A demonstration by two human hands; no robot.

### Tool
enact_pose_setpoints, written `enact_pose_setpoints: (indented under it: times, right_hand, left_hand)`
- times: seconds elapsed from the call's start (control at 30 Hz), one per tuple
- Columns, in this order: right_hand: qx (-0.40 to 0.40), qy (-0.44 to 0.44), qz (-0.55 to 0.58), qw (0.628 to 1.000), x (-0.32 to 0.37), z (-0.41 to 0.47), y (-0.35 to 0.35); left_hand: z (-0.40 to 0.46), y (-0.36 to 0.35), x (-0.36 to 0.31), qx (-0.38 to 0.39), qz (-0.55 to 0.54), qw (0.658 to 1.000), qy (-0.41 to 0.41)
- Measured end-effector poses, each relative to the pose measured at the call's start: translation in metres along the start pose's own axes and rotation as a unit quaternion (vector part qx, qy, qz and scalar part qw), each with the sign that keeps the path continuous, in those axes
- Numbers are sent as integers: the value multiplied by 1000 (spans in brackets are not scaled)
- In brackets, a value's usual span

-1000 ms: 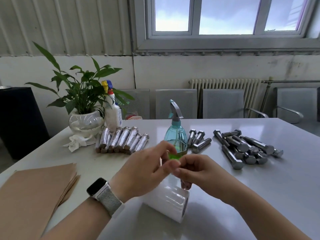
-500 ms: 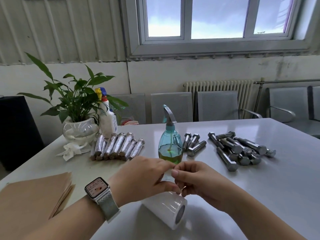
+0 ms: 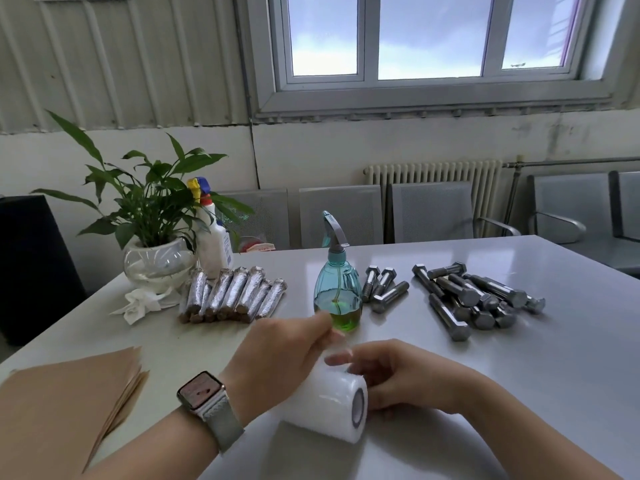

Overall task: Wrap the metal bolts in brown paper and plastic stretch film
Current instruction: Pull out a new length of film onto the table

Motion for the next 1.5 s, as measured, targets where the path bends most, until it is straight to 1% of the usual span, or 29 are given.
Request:
enact_pose_setpoints:
  times: [0.03,0.07,0.13,0.2,0.3,0.37,0.43,0.47,0.53,0.6,0.63,0.73,0.8,0.9,0.97,1.03,1.13,1.2,1.37,1.5]
  right_hand:
    - [7,3,8,1000,0,1,-2]
    - [10,11,-1,1000,1,2,-6]
    - [-1,29,-45,999,4,4,-14]
    - [-31,55,-60,996,10,5,-19]
    - [-78,101,4,992,18,7,-26]
    - [-95,104,66,988,19,10,-32]
    - [-125,106,115,980,18,12,-31]
    - [-148,113,143,972,19,11,-26]
    - [-206,125,209,948,18,6,-6]
    - [-261,121,252,924,15,0,15]
    - [-273,114,252,922,14,-2,22]
    - [-262,80,208,939,11,-2,29]
    - [-265,49,227,936,2,-2,33]
    - [-261,22,272,926,-6,-3,37]
    - [-256,13,264,930,-5,-2,37]
    - [-260,5,258,930,-5,-3,40]
    - [-245,-26,296,923,-10,-3,41]
    - [-242,-39,298,923,-12,-5,43]
    - [-252,11,239,938,-3,-8,51]
    - [-258,60,203,943,8,-8,54]
  left_hand:
    - [-4,-1,13,-7,-29,996,78]
    - [-11,-5,26,-8,-68,985,160]
    - [-30,-16,45,-24,-145,943,299]
    - [-42,-18,56,-49,-159,913,371]
    - [-54,-21,65,-60,-145,895,418]
    - [-58,-23,63,-63,-146,893,422]
    - [-59,-14,65,-107,-140,892,416]
    - [-60,-8,70,-134,-143,885,421]
    - [-65,-4,83,-171,-191,862,437]
    - [-73,-9,95,-180,-253,835,454]
    - [-77,-13,98,-178,-273,824,463]
    - [-85,-23,103,-165,-301,805,484]
    - [-88,-27,106,-154,-309,800,490]
    - [-90,-29,112,-129,-323,797,493]
    - [-91,-31,114,-111,-322,798,498]
    - [-90,-33,116,-94,-309,806,496]
    - [-93,-35,125,-86,-278,816,500]
    - [-97,-36,132,-81,-259,818,507]
    - [-105,-40,147,-84,-242,815,519]
    - [-104,-40,151,-75,-225,829,506]
Point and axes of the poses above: each hand's wrist, its own z-axis towards the middle knuckle, its own y-axis out of the back of the hand, x = y × z, the point moved 9 cm from there along z, towards the middle knuckle, and after that the axes turned 8 degrees about z, right-handed, at the moved point
